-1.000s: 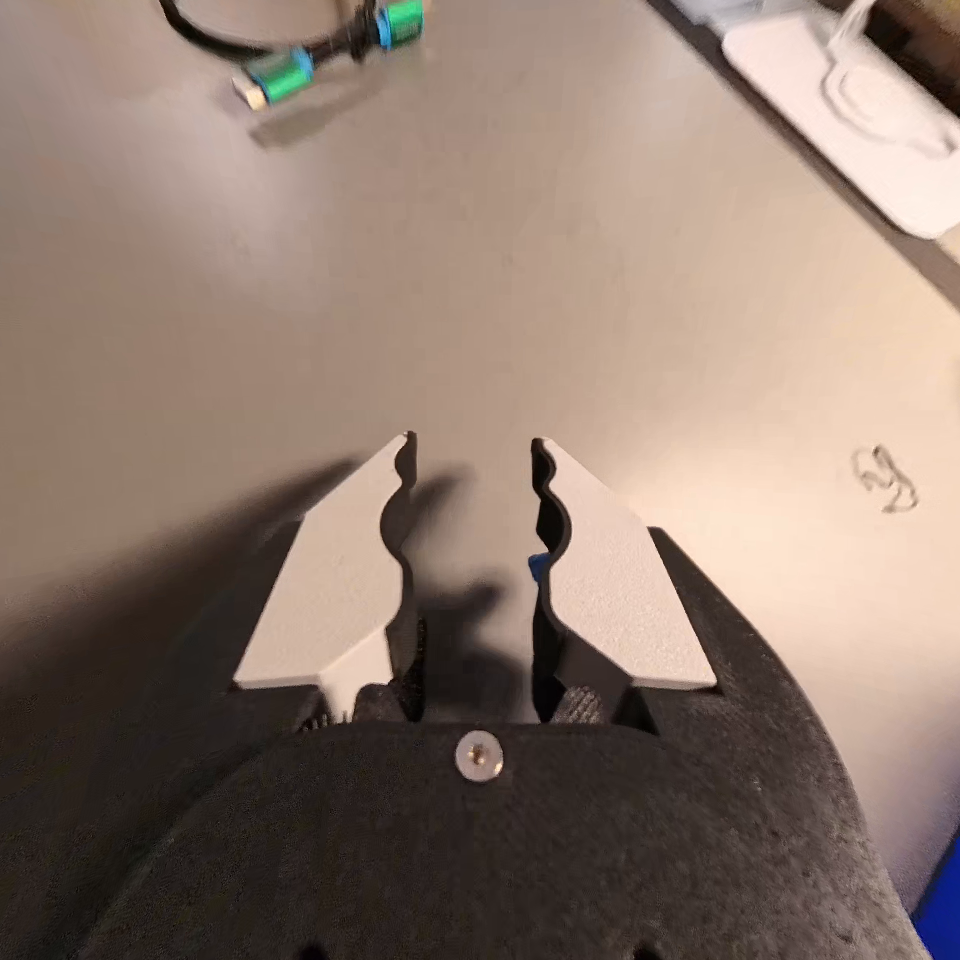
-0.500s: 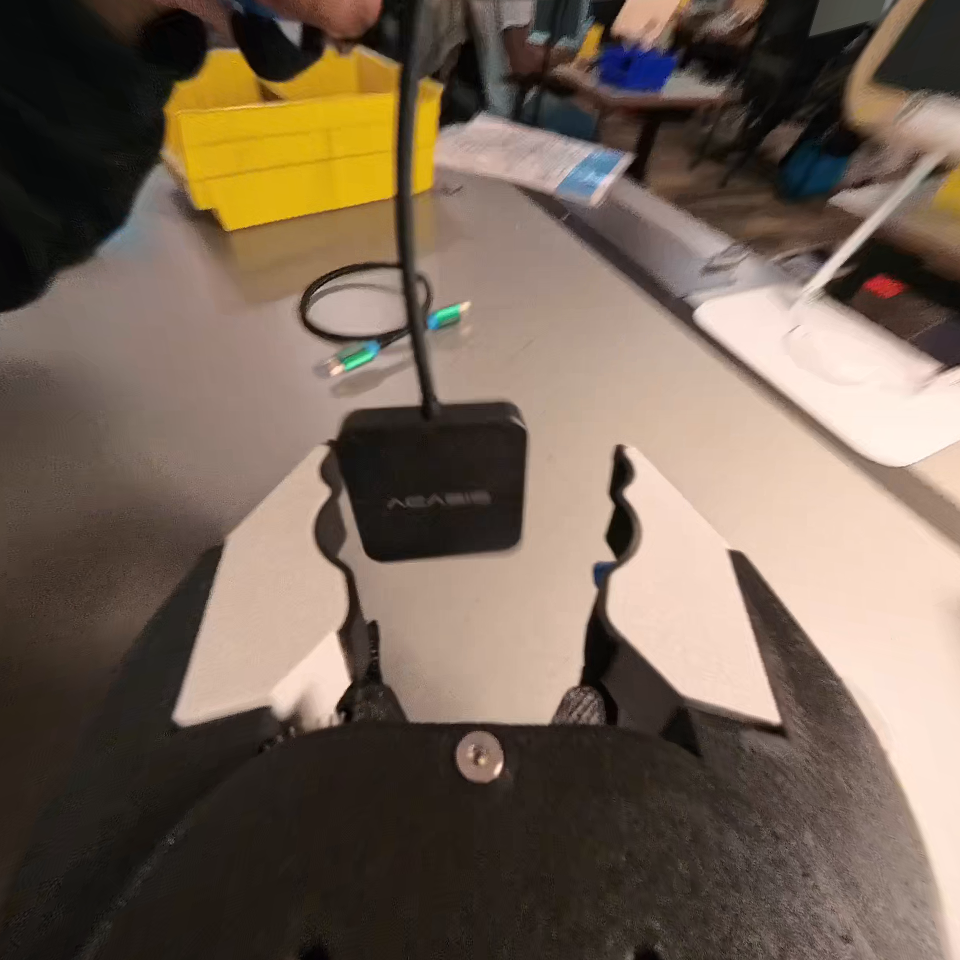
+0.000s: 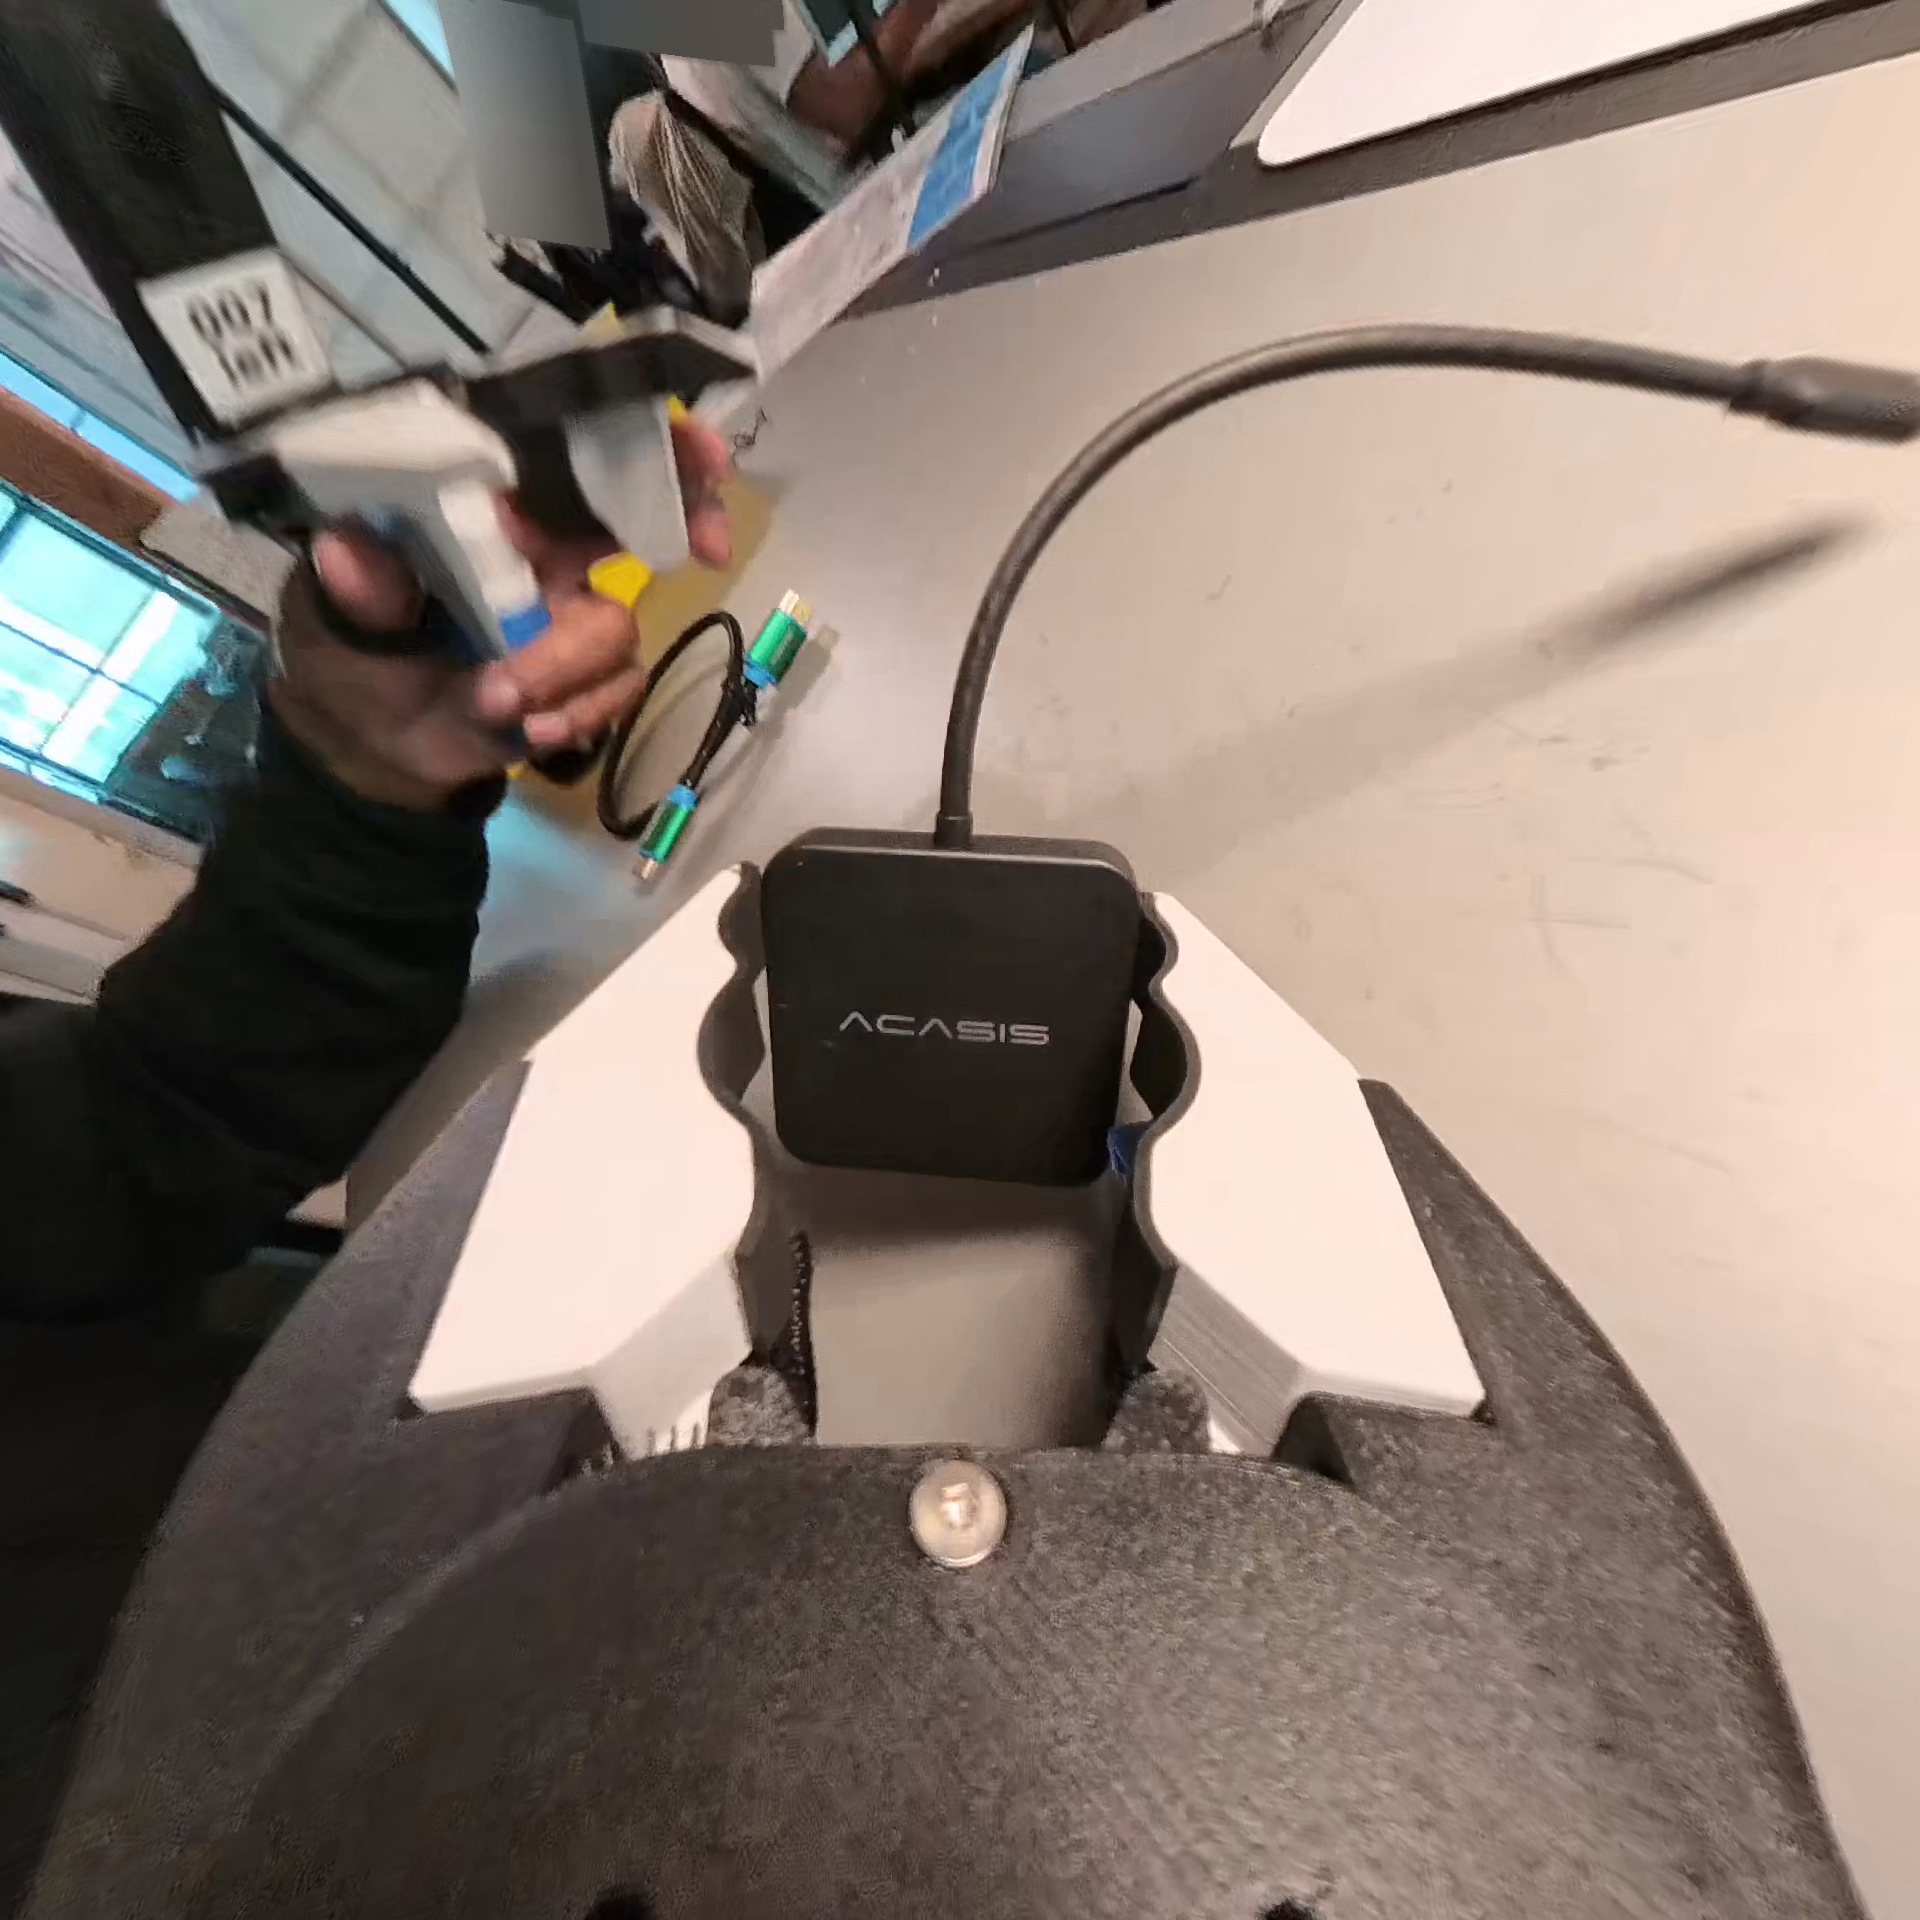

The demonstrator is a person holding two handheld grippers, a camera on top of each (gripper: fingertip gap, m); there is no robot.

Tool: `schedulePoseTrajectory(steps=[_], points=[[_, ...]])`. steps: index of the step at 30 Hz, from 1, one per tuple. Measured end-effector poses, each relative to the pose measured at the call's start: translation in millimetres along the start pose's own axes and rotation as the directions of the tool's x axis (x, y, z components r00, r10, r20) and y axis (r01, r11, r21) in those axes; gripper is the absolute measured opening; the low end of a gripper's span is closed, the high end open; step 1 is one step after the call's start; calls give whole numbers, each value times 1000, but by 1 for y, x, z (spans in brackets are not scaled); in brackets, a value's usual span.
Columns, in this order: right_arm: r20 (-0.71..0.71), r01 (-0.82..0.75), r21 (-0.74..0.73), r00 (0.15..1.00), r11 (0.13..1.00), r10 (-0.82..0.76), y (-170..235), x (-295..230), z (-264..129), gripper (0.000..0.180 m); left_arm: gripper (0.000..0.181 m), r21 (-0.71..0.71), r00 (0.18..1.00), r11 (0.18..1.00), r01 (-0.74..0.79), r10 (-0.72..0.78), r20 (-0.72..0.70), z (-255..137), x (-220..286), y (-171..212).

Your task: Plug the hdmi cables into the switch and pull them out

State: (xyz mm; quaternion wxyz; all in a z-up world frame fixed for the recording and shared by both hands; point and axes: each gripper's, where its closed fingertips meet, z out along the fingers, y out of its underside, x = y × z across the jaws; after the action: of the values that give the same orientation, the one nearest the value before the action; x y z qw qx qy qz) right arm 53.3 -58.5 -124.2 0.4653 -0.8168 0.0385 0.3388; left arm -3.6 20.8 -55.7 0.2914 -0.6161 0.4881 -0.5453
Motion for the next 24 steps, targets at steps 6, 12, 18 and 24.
schedulePoseTrajectory(steps=[6,12,18,24], points=[[-7,-63,54,998,997,63,-2,-16,22,72,71,-183,990,973,-142,141,-19,21,43,71],[32,-166,178,986,970,163,-13,-35,36,72,67,-221,976,957,-188,207,63,35,56,90],[38,-171,217,985,961,166,-13,-41,43,73,25,-144,971,966,-216,228,69,35,61,87],[24,-16,190,1000,982,12,-14,-37,27,77,14,-32,995,997,-74,76,67,11,38,57]])
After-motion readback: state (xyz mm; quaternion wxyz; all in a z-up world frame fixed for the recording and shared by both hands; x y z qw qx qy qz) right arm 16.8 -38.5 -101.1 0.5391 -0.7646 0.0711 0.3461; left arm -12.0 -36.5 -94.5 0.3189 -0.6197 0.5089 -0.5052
